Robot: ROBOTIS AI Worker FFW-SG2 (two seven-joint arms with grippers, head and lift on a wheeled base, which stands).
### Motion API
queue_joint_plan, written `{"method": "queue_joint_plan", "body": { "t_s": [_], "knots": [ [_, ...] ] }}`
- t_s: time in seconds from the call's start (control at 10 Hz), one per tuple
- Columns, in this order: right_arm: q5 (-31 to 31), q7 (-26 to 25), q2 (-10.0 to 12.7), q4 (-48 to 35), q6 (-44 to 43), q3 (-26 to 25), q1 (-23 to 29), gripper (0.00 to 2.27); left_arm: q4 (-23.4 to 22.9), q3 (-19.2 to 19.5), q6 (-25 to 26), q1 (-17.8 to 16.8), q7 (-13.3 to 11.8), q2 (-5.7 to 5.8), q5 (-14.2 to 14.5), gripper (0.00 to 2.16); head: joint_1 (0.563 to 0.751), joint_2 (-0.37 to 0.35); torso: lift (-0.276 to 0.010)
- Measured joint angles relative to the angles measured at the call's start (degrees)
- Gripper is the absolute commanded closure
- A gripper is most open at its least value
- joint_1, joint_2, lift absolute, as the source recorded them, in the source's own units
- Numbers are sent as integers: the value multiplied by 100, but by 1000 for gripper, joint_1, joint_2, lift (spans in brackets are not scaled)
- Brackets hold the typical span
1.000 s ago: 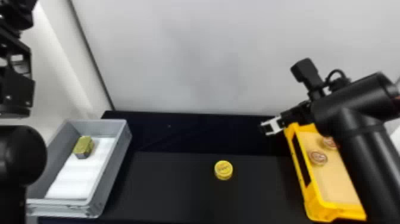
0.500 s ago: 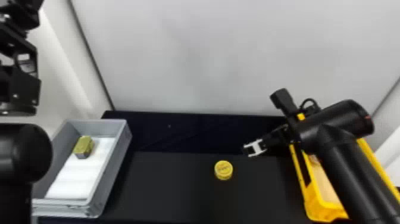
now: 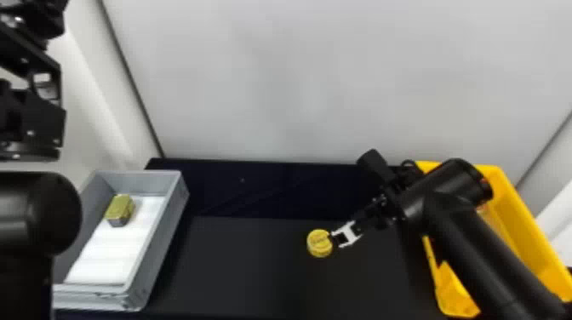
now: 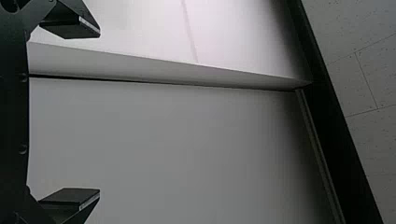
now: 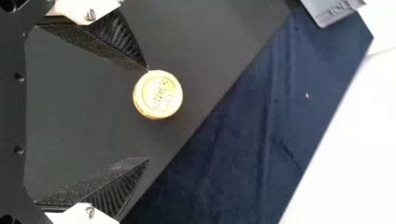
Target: Pick up the round yellow can and place it in the yellow rectangular box
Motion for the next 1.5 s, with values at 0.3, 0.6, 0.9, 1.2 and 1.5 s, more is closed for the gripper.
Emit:
{"method": "queue_joint_plan", "body": {
  "t_s": [0.3, 0.6, 0.9, 1.2, 1.5],
  "knots": [
    [-27, 5, -26, 557, -842, 504, -55, 91, 47, -76, -16, -73, 0, -22, -5, 82, 694, 54, -3],
    [-30, -90, -48, 864, -1441, 770, -59, 88, 64, -131, -1, -149, 0, -33, -17, 82, 694, 54, -3],
    [-147, -574, -11, 1132, -1927, 811, -59, 88, 64, -159, 2, -199, -3, -33, -27, 82, 694, 54, -3],
    [-402, -1064, 149, 1440, -2267, 536, -15, 88, 61, -132, -23, -195, -8, -19, -28, 82, 694, 54, -3],
    [-602, -1236, 318, 1440, -2497, 289, 176, 88, 35, -75, -42, -149, -8, -14, -28, 82, 694, 54, -3]
  ]
}}
